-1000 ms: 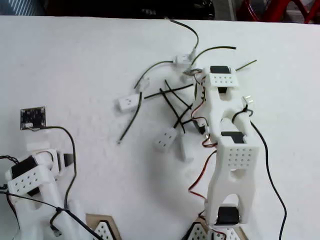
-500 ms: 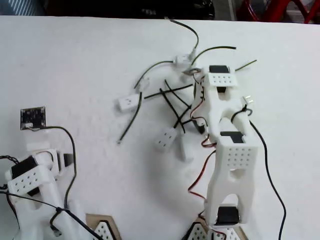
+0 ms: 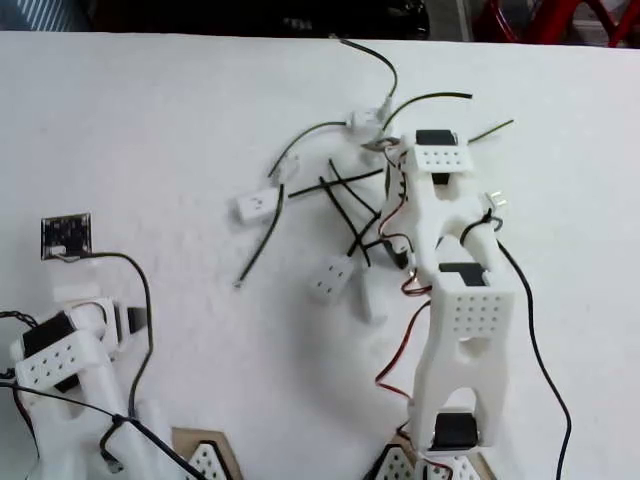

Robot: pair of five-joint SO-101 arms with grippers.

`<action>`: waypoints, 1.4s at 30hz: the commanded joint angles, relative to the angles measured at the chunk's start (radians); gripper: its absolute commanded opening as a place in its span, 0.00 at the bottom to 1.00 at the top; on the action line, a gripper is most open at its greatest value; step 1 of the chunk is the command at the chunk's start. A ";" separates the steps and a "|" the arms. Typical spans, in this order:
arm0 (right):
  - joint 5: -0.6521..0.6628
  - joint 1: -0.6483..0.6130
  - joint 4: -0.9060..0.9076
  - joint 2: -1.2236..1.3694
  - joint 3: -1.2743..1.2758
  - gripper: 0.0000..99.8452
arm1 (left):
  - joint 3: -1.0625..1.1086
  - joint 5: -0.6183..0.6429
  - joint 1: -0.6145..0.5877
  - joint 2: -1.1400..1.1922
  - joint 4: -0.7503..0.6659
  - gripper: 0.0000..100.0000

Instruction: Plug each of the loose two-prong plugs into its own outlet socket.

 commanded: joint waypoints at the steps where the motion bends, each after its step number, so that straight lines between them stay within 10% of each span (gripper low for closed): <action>1: -0.008 0.001 0.013 -0.068 -0.040 0.08 | -0.005 0.003 -0.005 -0.019 -0.020 0.29; 20: 0.002 0.005 0.061 -0.170 -0.060 0.02 | -0.005 0.003 -0.005 -0.019 -0.020 0.29; 33: -0.005 -0.067 0.036 -0.909 0.499 0.02 | -0.005 0.009 -0.005 -0.025 -0.015 0.29; 42: -0.152 -0.283 -0.321 -1.303 0.933 0.02 | -0.083 0.127 0.094 -0.027 -0.011 0.29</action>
